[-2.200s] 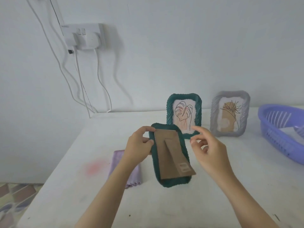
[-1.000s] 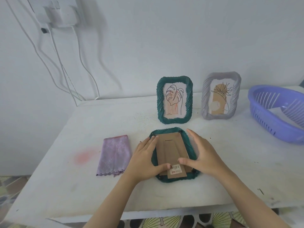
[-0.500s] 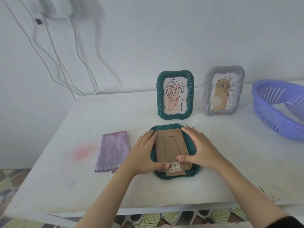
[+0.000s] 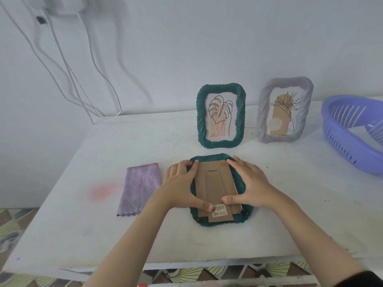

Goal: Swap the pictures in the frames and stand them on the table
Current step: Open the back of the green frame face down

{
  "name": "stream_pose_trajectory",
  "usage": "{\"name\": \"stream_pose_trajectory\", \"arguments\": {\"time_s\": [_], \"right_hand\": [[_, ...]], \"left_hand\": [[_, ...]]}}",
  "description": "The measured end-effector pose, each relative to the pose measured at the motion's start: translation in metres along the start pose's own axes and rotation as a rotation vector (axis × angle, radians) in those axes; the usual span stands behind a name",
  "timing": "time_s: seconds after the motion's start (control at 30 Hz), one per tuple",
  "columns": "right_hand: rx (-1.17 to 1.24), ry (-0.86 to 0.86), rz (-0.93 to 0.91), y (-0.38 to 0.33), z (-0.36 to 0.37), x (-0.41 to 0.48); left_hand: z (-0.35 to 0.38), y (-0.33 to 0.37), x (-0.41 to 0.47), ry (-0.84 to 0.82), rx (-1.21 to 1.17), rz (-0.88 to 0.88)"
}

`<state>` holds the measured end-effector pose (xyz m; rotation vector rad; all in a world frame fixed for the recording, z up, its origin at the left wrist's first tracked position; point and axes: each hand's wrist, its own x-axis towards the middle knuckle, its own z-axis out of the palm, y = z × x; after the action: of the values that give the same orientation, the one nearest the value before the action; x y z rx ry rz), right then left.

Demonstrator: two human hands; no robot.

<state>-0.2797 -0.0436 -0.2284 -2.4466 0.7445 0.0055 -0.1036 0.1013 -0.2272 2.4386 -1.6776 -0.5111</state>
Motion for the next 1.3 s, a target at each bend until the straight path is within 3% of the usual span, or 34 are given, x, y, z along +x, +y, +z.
{"name": "stream_pose_trajectory", "arguments": {"time_s": [0.3, 0.53, 0.63, 0.73, 0.9, 1.13, 1.3], "right_hand": [[-0.242, -0.192, 0.106, -0.014, -0.015, 0.012], [-0.230, -0.149, 0.098, -0.015, -0.014, 0.014], [-0.050, -0.026, 0.048, -0.009, -0.004, 0.003], [0.210, 0.135, -0.012, -0.003, 0.008, -0.017], [0.292, 0.204, -0.083, 0.001, 0.022, -0.052], [0.256, 0.374, -0.108, 0.005, 0.040, -0.081], [0.299, 0.357, -0.110, 0.006, 0.040, -0.082]], "left_hand": [[-0.011, 0.009, 0.007, -0.109, -0.028, -0.036], [-0.013, 0.014, 0.008, -0.126, -0.018, -0.074], [-0.003, 0.009, -0.004, -0.044, -0.090, -0.045], [0.016, 0.006, -0.025, 0.149, -0.142, -0.003], [0.040, 0.014, -0.062, 0.464, -0.272, 0.131], [0.052, 0.009, -0.078, 0.481, -0.498, 0.067], [0.052, 0.008, -0.077, 0.459, -0.555, 0.056]]}}
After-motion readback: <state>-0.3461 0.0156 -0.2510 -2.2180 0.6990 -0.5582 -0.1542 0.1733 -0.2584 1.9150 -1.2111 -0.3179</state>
